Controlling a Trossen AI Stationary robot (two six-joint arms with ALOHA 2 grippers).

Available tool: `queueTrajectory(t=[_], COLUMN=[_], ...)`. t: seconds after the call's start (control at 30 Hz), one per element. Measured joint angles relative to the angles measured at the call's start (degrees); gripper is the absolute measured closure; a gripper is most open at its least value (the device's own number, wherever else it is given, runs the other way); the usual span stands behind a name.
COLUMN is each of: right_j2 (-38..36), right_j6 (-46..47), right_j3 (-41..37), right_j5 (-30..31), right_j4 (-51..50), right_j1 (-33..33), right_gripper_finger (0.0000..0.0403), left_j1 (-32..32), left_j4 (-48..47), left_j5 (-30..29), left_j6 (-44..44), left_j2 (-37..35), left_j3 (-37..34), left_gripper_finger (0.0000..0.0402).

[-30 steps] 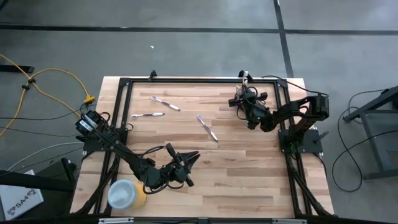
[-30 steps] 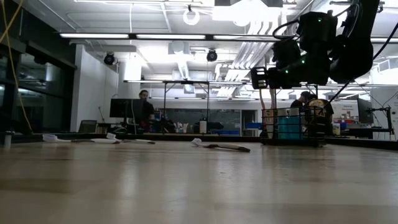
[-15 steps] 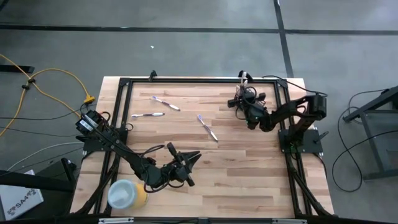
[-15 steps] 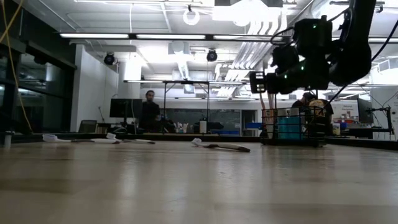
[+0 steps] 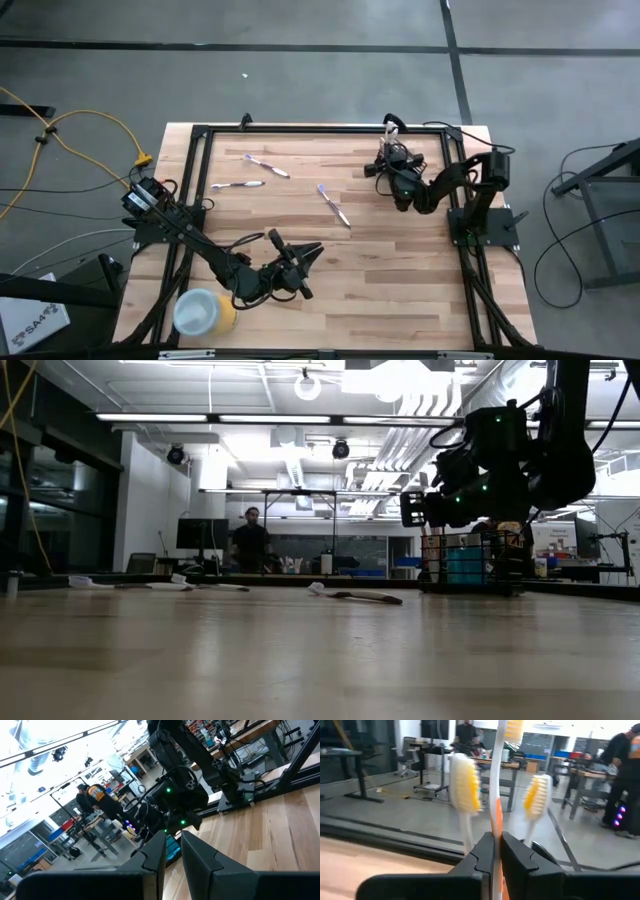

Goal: Pick & Place toothbrushing station
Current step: Put the orange toothbrush into the left of the black mesh organizer

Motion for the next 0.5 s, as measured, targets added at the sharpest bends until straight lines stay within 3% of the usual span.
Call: queueTrajectory(t=[0.5], right_j2=[0.0], right_j6=[-0.19], right_j3=[0.02], right_j5=[-2.7], right_j4=[0.04], right_j1=[-0.04], right_gripper_finger=[0.0364], left_j1=[0.0], left_j4=[0.01], left_j5=[-0.11], left_j6=[0.0], left_j2=[0.0], left_j3=[0.0], left_gripper_finger=[0.0349])
